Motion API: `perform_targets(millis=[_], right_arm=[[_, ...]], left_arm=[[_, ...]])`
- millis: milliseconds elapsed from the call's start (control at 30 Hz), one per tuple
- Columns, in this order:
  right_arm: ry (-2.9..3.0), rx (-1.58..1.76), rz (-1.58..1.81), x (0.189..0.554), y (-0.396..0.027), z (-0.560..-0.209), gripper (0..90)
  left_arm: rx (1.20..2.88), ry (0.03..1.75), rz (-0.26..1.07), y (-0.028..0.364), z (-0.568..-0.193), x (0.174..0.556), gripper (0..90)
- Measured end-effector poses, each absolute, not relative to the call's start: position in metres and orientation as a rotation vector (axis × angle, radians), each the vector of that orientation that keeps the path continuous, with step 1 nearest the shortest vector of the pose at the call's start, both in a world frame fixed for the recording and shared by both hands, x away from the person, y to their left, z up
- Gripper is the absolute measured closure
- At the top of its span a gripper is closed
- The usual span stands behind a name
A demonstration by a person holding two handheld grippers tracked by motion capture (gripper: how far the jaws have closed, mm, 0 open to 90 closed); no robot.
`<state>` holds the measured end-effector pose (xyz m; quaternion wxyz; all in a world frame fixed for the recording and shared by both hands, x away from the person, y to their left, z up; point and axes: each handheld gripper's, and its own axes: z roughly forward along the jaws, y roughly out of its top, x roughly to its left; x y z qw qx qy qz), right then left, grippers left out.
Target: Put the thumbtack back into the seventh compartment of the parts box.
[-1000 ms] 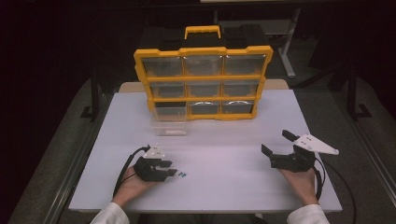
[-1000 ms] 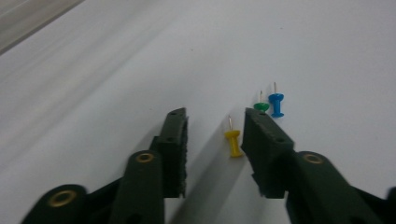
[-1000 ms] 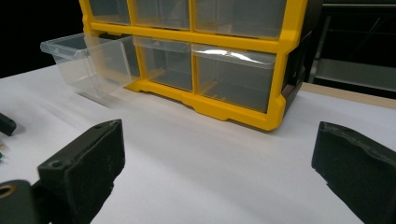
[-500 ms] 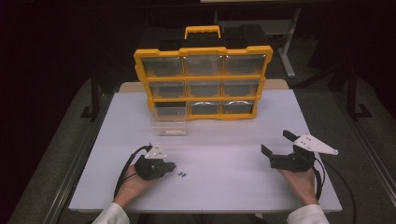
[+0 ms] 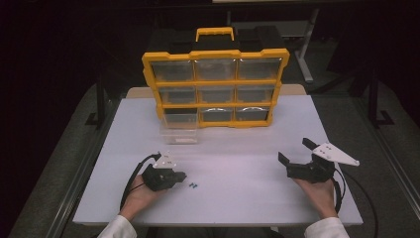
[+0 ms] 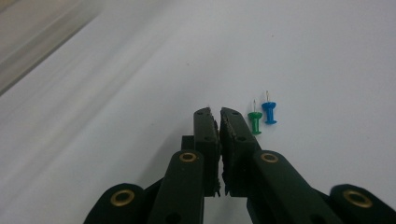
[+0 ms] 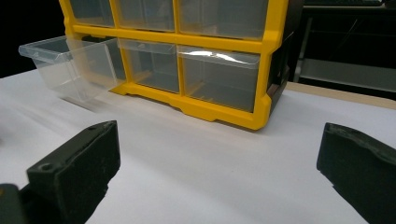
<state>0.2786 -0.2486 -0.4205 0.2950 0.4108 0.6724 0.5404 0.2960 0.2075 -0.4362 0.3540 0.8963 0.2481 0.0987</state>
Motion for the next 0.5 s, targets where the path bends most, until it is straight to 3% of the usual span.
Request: perform_targets(millis=[500], right_arm=[[1.766,1.102,1.451,0.277,-0.251,-0.42,0.0]], left_arm=[[2.241,0.638,0.323,0.216,-0.404,0.305,86.4]])
